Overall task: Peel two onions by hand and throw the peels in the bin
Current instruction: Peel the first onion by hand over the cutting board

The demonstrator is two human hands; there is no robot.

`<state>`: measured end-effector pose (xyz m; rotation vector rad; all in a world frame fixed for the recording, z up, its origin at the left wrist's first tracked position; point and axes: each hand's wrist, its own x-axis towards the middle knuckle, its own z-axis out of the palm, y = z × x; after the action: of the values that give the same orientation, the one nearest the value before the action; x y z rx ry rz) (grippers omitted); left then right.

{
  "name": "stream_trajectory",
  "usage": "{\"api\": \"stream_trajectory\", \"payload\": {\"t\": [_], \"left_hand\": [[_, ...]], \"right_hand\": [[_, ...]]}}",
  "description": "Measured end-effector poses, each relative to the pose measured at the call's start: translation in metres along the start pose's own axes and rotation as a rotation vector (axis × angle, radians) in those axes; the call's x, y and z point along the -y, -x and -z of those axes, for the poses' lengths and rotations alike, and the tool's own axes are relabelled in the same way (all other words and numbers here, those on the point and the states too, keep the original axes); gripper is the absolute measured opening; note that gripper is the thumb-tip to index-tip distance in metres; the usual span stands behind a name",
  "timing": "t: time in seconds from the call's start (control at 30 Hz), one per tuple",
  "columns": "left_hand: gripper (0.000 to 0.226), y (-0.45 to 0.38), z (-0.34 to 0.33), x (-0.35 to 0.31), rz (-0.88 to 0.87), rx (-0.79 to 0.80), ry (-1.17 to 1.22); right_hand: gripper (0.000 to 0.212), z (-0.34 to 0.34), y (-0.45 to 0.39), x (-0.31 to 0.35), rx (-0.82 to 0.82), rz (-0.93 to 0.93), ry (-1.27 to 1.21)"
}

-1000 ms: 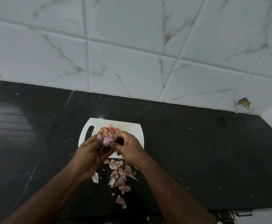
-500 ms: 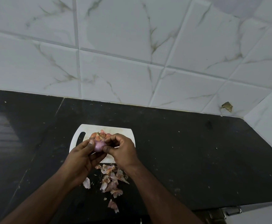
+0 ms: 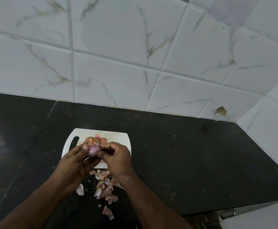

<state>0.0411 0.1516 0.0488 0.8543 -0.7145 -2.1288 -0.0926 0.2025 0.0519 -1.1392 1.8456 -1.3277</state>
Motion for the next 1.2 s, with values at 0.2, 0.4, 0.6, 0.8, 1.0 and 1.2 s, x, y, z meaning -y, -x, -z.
{"api": "stream_trajectory", "payload": {"t": [0.2,0.4,0.6,0.8,1.0,1.2], "left_hand": [[0.031,0.0,0.004,-0.002,0.02,0.005,-0.011],[0.033,0.001,0.003,0.002,-0.03,-0.063,-0.031],[0.032,-0.006,0.006,0.001,-0.063,-0.114,0.016],[0.037,-0.01,0.014,-0.002,0.009,-0.16,0.123],[0.043,-0.013,0.028,-0.007,0.141,-0.103,0.233],[0.047,-0.014,0.032,-0.007,0.117,-0.028,0.185]], "right_hand": [[0.014,-0.005,0.002,-0.002,-0.038,0.047,0.016],[0.011,-0.01,0.003,-0.007,-0.05,0.077,0.089],[0.008,-0.019,0.021,-0.001,0.154,0.163,0.181],[0.009,-0.004,0.025,-0.001,0.303,0.181,0.137],[0.008,0.018,0.019,-0.021,0.226,0.034,0.326],[0.016,0.022,0.009,-0.024,0.352,-0.013,0.486]]}}
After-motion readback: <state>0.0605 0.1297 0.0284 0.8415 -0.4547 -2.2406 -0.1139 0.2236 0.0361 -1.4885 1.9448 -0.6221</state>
